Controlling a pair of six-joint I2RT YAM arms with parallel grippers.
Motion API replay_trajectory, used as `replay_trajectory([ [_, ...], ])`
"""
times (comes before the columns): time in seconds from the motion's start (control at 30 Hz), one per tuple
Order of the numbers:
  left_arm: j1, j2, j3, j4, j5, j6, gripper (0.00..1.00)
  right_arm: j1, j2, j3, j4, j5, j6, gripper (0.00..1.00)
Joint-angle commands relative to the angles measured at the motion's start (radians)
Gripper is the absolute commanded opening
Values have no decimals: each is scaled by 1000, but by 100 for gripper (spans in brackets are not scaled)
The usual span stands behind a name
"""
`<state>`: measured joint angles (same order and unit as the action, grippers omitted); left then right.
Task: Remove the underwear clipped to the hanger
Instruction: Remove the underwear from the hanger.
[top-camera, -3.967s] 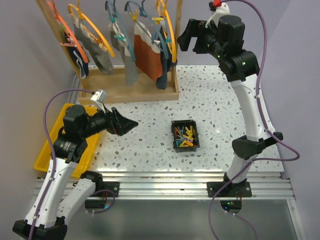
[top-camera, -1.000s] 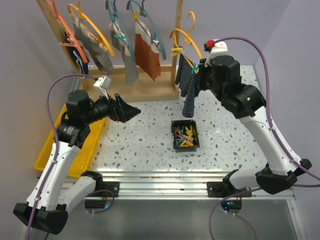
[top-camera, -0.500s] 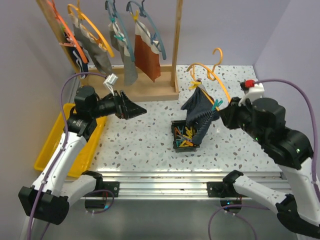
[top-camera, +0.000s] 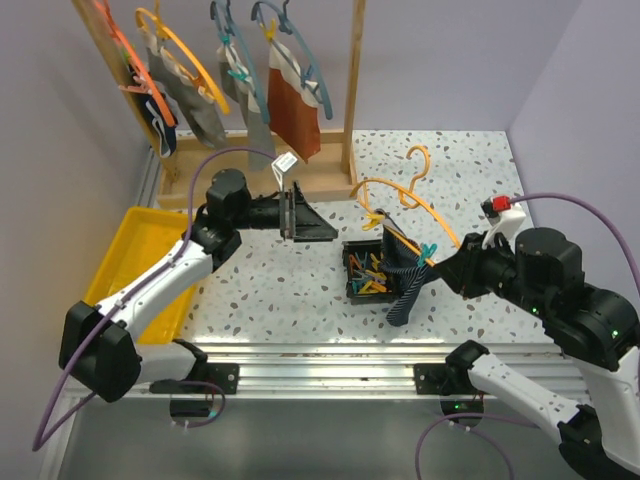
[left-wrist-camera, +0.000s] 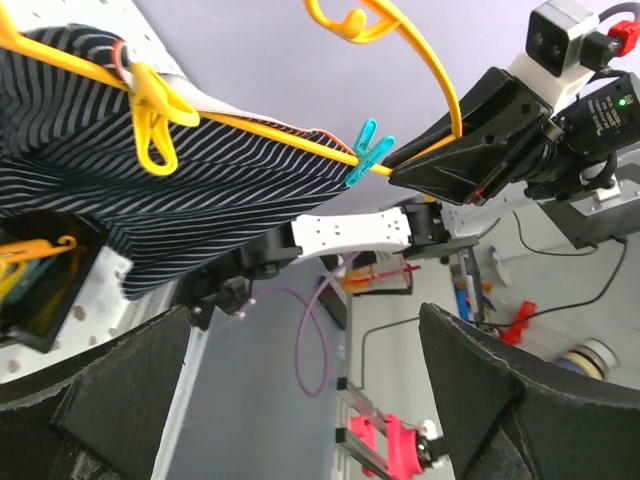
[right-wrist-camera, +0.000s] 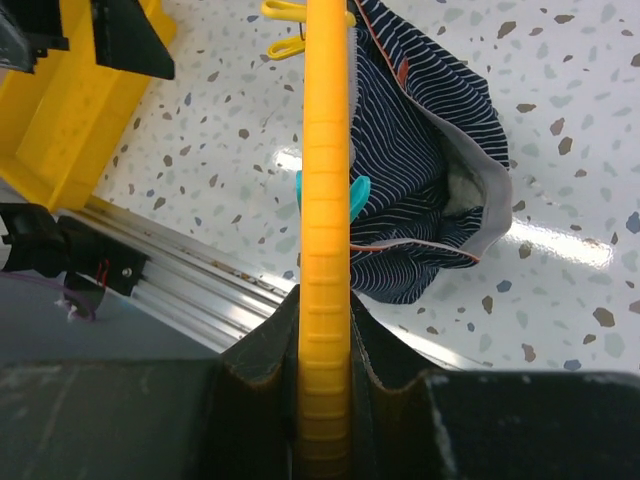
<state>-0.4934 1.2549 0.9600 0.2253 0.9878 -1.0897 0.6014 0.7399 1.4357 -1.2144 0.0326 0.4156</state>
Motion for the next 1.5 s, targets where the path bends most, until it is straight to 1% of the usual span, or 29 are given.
replay_trajectory([
  [0.0, -42, 50, 48, 114, 0, -96, 100, 1, -2, 12, 45, -57, 8, 0],
  [0.07, -48, 83, 48, 141, -15, -119, 100, 0, 4, 19, 46, -83, 5, 0],
  [0.2, -65, 144, 63, 216, -46, -214, 100, 1, 4, 15, 41, -99, -14, 0],
  [0.33, -71, 207, 97, 229, -72, -268, 100, 1, -5, 22, 42, -92, -27, 0],
  [0.57, -106, 297, 180, 109, -83, -259, 100, 1, -16, 20, 35, -95, -60, 0],
  [0.73, -120, 345, 218, 80, -97, -262, 100, 1, -23, 22, 30, -86, -78, 0],
  [0.9, -143, 360, 215, 83, -100, -272, 99, -2, -24, 35, 38, -69, -87, 0],
  [0.97, -151, 370, 203, 140, -98, -312, 90, 0, -24, 37, 39, -68, -90, 0],
  [1.0, -161, 373, 200, 163, -92, -326, 82, 0, -25, 37, 41, -60, -93, 0],
  [1.07, -172, 388, 197, 222, -84, -363, 72, 1, -25, 37, 44, -54, -101, 0],
  [1.1, -183, 393, 197, 235, -80, -369, 62, 0, -27, 35, 42, -50, -106, 0],
  [1.17, -189, 399, 195, 255, -78, -381, 47, 0, -25, 42, 39, -40, -110, 0],
  [1.2, -189, 397, 192, 258, -77, -381, 35, 0, -25, 46, 38, -36, -113, 0],
  [1.27, -189, 391, 178, 266, -78, -384, 21, 1, -27, 52, 36, -34, -113, 0],
  [1.3, -189, 387, 172, 264, -78, -384, 10, 0, -28, 55, 33, -34, -118, 0],
  [1.37, -189, 383, 168, 264, -78, -384, 0, 1, -25, 58, 23, -8, -120, 0],
  [1.47, -189, 376, 161, 298, -80, -395, 0, 1, -24, 65, 6, 33, -116, 0],
])
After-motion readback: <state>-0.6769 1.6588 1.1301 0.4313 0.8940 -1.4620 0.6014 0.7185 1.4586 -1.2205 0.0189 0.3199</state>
